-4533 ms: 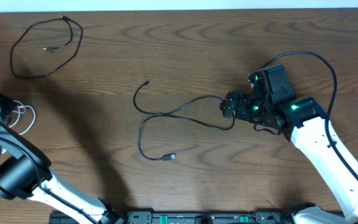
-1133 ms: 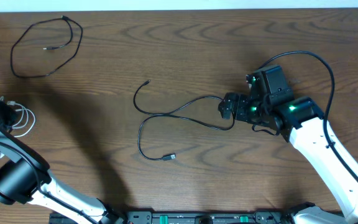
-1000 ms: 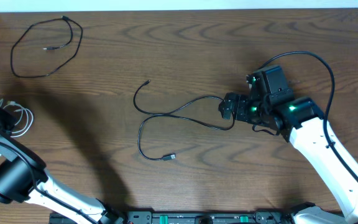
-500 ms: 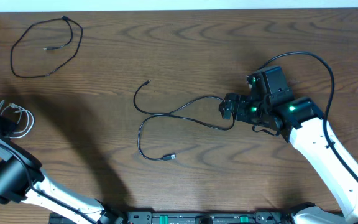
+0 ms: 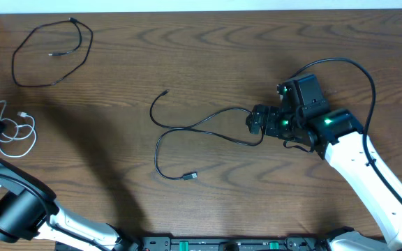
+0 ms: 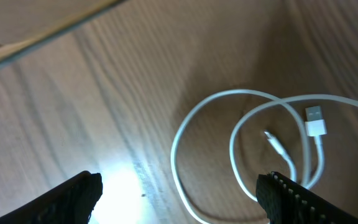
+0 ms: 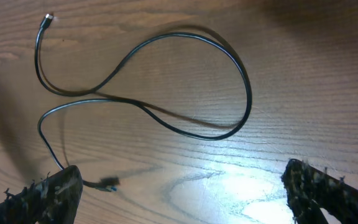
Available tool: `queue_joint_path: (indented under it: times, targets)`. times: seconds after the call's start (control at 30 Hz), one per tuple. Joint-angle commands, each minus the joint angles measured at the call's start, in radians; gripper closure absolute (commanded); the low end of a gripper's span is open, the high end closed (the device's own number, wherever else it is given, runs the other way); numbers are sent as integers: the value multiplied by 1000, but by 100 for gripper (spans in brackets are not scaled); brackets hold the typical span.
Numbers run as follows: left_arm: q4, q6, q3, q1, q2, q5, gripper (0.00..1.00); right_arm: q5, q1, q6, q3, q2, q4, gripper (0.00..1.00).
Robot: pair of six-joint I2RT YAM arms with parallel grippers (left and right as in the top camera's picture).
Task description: Untangle cables
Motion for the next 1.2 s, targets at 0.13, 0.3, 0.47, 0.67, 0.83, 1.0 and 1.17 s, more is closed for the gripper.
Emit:
queue_joint_path:
  times: [0.13, 0.3, 0.47, 0.67, 0.83, 1.0, 1.17]
  targets:
    - [-37, -7, -3, 1, 56, 56, 15, 11, 9, -2, -6, 0, -3, 1]
    - [-59, -59, -3, 3, 116, 106, 15, 11, 9, -2, -6, 0, -3, 1]
    - [-58, -60, -3, 29, 136, 276, 15, 11, 9, -2, -6, 0, -3, 1]
    - [-65, -138, -2, 101, 136, 435, 15, 11, 9, -2, -6, 0, -4, 1]
    - [-68, -142, -2, 180, 136, 626, 15, 11, 9, -2, -6, 0, -3, 1]
    - [-104, -153, -2, 251, 136, 647, 15, 11, 9, -2, -6, 0, 0, 1]
    - [-118, -154, -2, 290, 136, 705, 15, 12, 9, -2, -6, 0, 0, 1]
